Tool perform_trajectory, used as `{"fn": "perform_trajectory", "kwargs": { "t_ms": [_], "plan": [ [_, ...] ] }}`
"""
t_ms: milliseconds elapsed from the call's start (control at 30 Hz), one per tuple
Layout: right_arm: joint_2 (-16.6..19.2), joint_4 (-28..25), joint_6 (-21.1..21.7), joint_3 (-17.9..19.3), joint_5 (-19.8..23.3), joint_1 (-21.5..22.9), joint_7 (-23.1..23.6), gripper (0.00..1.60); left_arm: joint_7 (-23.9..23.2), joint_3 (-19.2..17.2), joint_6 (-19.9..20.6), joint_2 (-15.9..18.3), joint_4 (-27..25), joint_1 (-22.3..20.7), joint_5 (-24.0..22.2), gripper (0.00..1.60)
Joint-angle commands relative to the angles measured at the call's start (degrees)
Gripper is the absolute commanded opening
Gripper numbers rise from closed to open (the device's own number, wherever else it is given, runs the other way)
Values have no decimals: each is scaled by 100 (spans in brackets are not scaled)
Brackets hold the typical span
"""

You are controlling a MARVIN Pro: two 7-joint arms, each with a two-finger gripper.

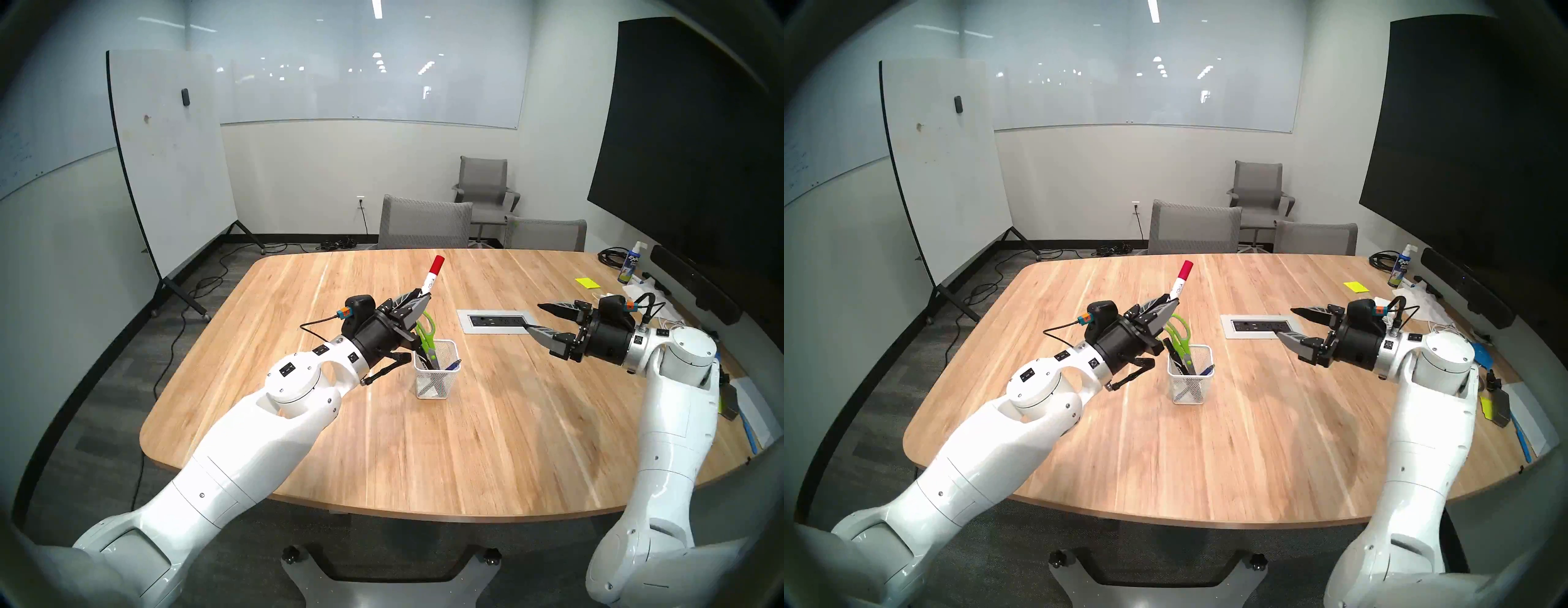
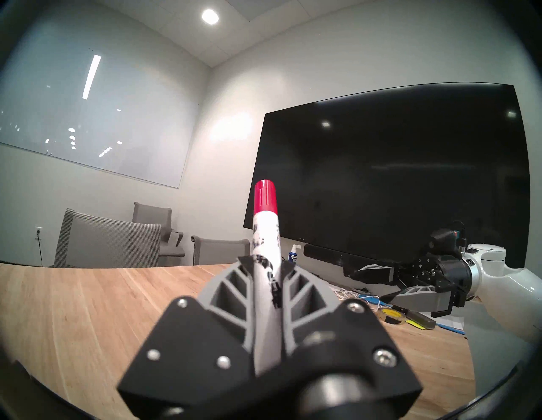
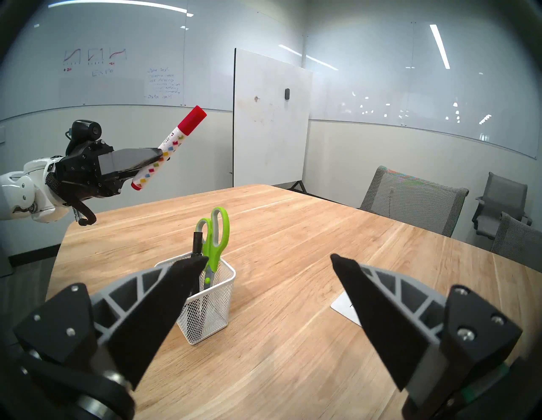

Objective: Place the pen, the marker, and the scissors into the pen holder

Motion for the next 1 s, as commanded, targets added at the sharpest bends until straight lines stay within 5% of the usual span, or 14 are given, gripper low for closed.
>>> {"fn": "perform_trajectory", "kwargs": {
  "t_ms": [0, 967],
  "plan": [
    [13, -98, -2, -14, 48, 80, -9, 160, -35, -38, -5, -21, -274, -88, -28, 0],
    [13, -99, -1, -14, 49, 80, -9, 160, -46, -62, 24, -28, -290, -73, -25, 0]
  ]
}}
